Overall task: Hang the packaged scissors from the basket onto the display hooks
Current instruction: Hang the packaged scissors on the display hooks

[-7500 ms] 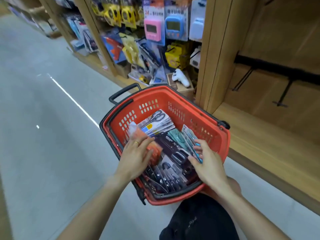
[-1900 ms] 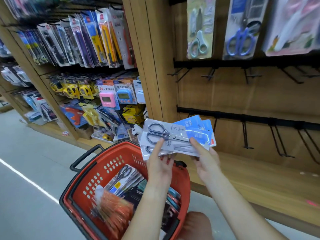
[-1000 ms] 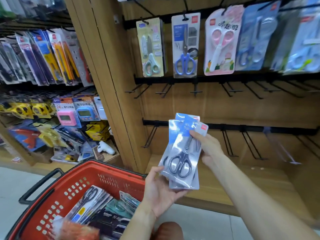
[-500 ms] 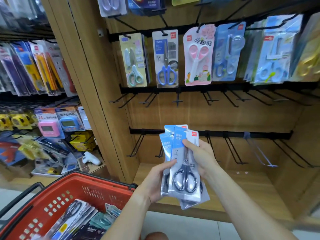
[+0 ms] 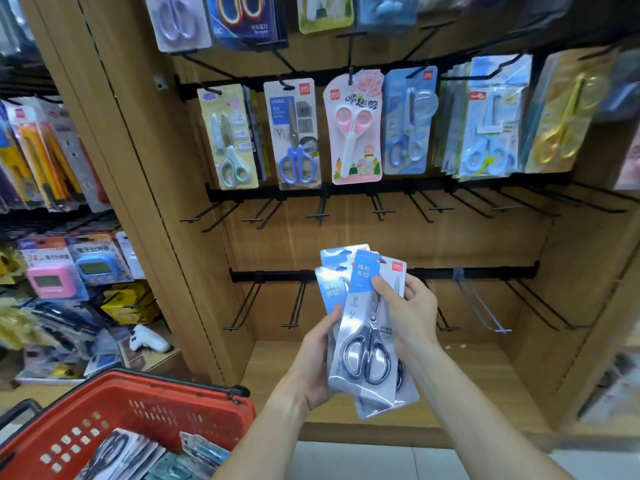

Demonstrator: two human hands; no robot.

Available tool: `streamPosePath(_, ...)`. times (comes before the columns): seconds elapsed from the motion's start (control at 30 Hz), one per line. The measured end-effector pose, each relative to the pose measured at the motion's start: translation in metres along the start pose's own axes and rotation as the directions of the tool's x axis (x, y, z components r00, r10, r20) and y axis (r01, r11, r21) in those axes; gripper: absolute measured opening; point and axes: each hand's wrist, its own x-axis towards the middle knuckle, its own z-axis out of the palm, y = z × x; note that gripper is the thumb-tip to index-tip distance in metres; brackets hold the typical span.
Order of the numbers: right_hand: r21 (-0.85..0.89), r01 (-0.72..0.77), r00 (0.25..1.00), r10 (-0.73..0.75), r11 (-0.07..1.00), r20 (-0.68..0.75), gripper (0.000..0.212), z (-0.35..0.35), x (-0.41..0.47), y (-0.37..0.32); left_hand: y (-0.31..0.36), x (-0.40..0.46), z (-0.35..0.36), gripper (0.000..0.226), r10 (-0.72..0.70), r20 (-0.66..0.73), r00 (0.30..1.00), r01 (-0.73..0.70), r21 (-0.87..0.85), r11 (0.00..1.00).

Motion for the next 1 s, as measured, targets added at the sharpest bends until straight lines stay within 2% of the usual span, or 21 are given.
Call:
streamPosePath(0.17,0.036,-0.011,0.995,0.015,0.999,-0.1,0.024,-0.034,0.01,-0.012,-0.007,0.016,0.02,0.064,0.03,-0.019,0.999,-0.026,0.154,0.988)
streamPosePath(0.33,0.077,0.005,0.986,0.008,0.997,-0.169,0.031,-0.072,0.021,-0.026,-0.016,0.034,0.05,0.04,0.102,0.019,0.995,-0.104,0.221,0.97)
streamPosePath(0.6,0.021,0.04,0.975,-0.034,0.999,-0.221,0.027,-0.143,0.039,-0.064,-0.034,0.059,0.115,0.035,0.106,0.034,0.994,-0.111,0.336,0.935)
streamPosePath(0.8,0.026,0.036,0.966,-0.028,0.999,-0.257,0.022,-0.189,0.058,-0.085,-0.052,0.078,0.151,0.029,0.077,0.059,0.995,-0.094,0.376,0.922)
streamPosePath(1.0,-0.035,-0.004,0.97,-0.005,0.999,-0.245,0.016,-0.232,0.079,-0.109,-0.065,0.101,0.161,0.038,0.062,0.02,0.998,-0.065,0.347,0.936)
